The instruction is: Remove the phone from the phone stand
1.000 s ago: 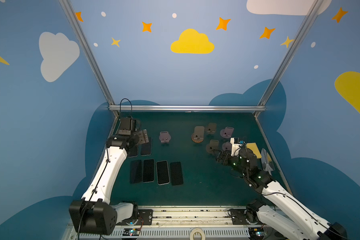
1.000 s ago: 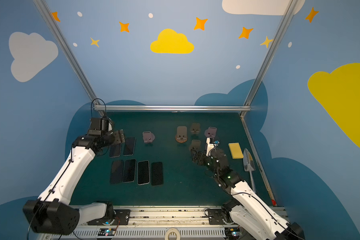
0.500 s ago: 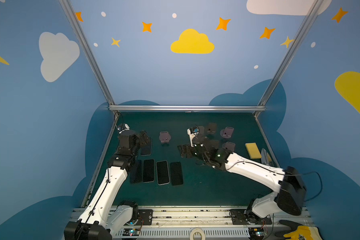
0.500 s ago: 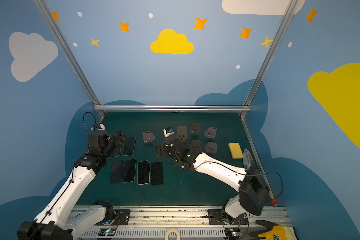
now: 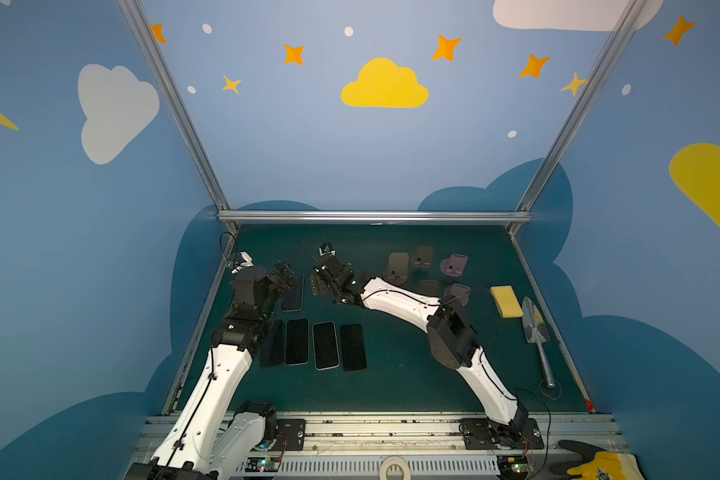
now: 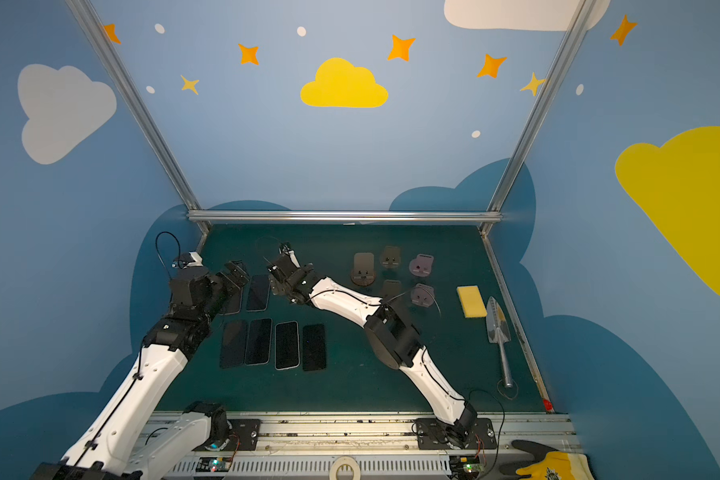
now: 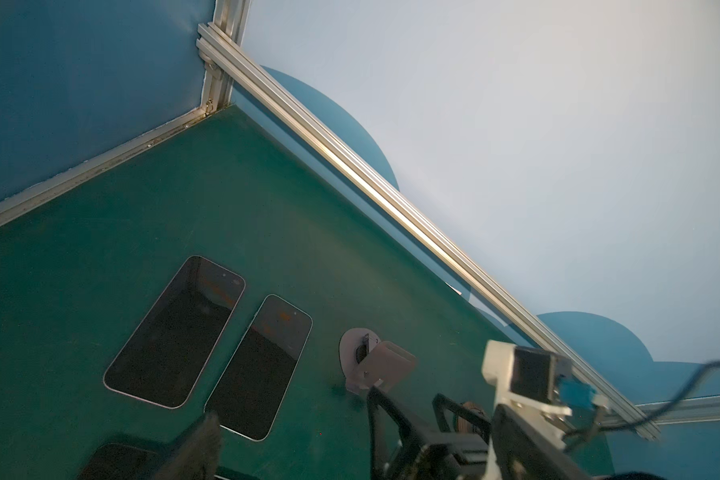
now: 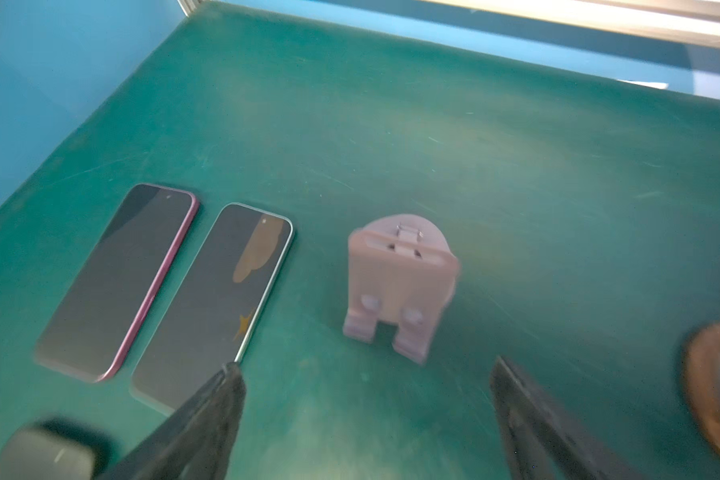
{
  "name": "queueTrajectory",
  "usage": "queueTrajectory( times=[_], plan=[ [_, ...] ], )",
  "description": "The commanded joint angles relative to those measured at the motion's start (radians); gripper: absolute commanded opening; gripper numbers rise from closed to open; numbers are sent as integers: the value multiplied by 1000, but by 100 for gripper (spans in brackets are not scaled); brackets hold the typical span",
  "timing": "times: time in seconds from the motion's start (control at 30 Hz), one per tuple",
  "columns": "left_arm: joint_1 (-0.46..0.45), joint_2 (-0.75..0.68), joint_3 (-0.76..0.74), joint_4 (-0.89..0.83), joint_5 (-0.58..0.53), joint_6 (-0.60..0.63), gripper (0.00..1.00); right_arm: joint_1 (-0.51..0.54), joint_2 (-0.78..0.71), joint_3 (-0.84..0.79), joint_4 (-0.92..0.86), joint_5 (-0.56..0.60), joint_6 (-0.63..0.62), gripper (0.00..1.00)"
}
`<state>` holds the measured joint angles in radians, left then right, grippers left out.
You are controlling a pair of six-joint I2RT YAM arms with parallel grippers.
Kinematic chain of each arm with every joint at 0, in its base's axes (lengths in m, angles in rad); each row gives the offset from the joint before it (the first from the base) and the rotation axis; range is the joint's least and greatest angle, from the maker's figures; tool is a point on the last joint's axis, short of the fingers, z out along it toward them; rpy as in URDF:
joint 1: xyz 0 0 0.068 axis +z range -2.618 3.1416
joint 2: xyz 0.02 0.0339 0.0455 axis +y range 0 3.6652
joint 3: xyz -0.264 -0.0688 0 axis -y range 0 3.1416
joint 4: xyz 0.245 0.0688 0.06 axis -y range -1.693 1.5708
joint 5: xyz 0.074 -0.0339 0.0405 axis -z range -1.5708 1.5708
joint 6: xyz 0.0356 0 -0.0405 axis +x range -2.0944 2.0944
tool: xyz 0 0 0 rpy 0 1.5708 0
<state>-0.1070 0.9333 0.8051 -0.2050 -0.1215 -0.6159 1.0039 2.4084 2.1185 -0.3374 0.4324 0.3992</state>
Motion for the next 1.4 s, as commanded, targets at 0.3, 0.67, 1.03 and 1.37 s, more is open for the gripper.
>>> queueTrajectory(
  times=[0.3,0.67,1.03,1.37],
  plan=[
    [4,9,-20,52,-6,31,100,-70,283,445,-215,-47,79,92],
    [15,27,-15,59,25,33,100,-98,305,459,-217,-103,47,65],
    [39,40,-12,68,67,26,100,-118,90,176,-84,71,13,45],
    [42,60,-8,73,105,25,100,-186,93,140,-133,39,57,48]
  ],
)
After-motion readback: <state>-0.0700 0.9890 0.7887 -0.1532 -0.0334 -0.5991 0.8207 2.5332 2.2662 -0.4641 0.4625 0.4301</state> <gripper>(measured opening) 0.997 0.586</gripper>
